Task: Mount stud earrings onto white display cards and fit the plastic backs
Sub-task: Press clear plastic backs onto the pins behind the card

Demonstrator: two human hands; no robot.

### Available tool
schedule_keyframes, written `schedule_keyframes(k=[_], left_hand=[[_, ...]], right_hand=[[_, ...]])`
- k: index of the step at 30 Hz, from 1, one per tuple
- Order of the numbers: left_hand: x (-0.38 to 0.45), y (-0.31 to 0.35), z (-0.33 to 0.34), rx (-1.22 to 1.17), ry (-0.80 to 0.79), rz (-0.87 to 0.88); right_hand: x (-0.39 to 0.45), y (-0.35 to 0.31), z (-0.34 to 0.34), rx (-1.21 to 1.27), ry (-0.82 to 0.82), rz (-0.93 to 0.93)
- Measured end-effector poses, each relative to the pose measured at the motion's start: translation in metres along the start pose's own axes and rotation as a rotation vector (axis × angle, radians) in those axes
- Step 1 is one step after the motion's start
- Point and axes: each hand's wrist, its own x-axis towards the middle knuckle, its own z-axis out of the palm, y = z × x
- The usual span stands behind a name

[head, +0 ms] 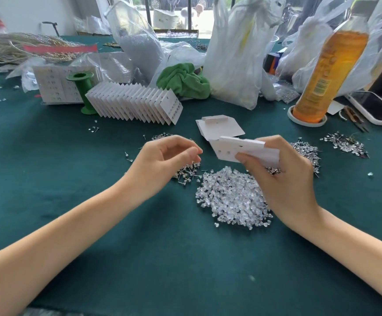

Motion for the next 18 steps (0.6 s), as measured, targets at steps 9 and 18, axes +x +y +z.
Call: schedule_keyframes(k=[9, 18], left_hand=[[-0.018, 0.003, 0.008, 0.480, -0.424, 0.378], [-0.022, 0.002, 0.010, 0.481, -0.552, 0.382]], right_hand=[[0.010, 0.001, -0.003, 0.302, 0.036, 0.384], [0.011, -0.001, -0.004, 0.315, 0.028, 0.435]])
